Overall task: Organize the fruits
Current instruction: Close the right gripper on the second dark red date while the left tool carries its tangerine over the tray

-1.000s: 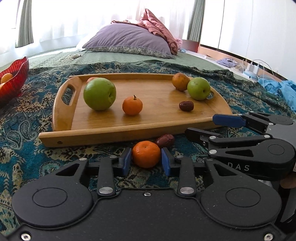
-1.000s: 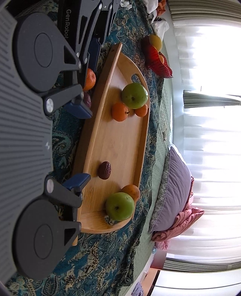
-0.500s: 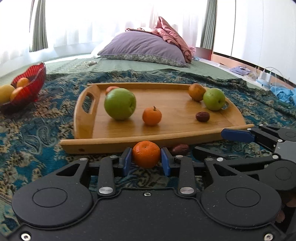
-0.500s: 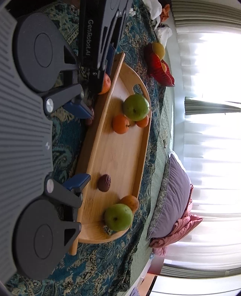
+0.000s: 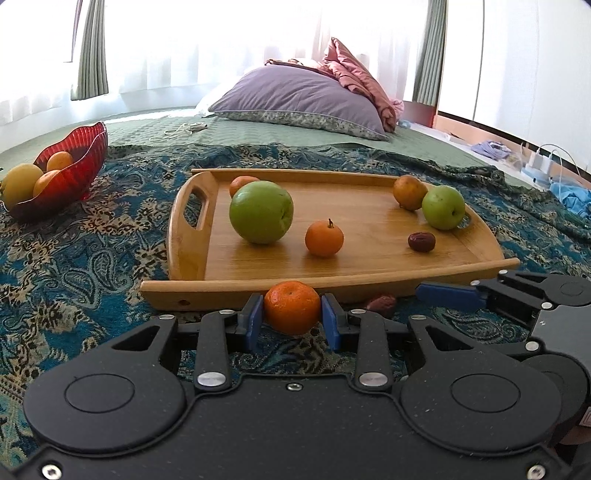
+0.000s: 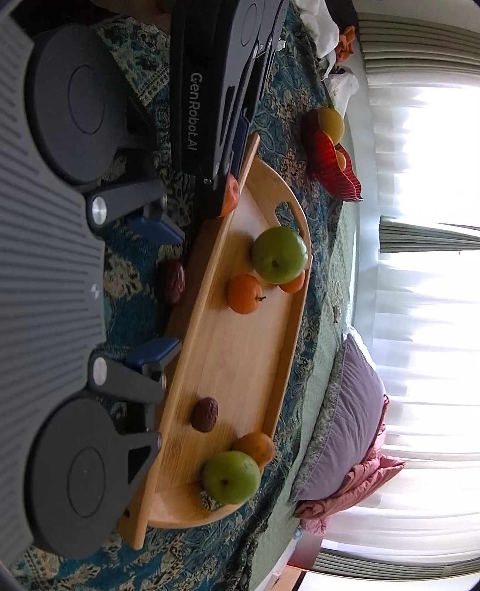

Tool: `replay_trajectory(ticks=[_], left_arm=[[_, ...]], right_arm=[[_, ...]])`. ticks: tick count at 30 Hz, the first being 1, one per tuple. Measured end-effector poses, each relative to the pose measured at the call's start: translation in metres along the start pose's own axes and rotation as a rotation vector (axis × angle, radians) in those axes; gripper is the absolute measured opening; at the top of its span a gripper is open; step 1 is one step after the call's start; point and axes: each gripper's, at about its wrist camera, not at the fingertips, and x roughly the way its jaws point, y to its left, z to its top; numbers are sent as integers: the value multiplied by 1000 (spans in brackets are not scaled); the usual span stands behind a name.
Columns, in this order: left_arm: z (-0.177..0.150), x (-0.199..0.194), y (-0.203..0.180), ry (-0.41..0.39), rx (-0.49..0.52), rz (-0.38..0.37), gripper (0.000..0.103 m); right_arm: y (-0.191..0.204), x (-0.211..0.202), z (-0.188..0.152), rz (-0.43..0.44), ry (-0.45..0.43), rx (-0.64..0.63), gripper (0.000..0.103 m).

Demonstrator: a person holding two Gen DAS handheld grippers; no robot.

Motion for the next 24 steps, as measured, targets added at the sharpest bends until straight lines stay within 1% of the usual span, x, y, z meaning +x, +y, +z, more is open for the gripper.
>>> replay_trajectory(ticks=[1, 3, 6, 7, 11, 15, 22, 24], left_arm=[[0, 0, 1, 1, -3, 2, 32], [0, 1, 2, 2, -5, 2, 32], [0, 1, 2, 2, -5, 5, 32], [0, 1, 2, 1, -6, 5, 32], [1, 0, 3, -5, -10, 6, 32], [4, -2, 2, -18, -7, 7, 32], [17, -3, -4, -47, 1, 10, 32], [22, -2, -8, -57, 1, 7, 32]], right_arm=[[1, 1, 1, 2, 5, 3, 65], [2, 4, 2, 12, 13, 12, 57], [4, 7, 4, 23, 24, 23, 49], [5, 9, 4, 21, 27, 22, 48], [7, 11, 4, 2, 38, 23, 34], [3, 8, 5, -8, 32, 49, 33], [-11, -2, 12, -26, -3, 103, 33], [-15, -5, 15, -40, -15, 115, 30]])
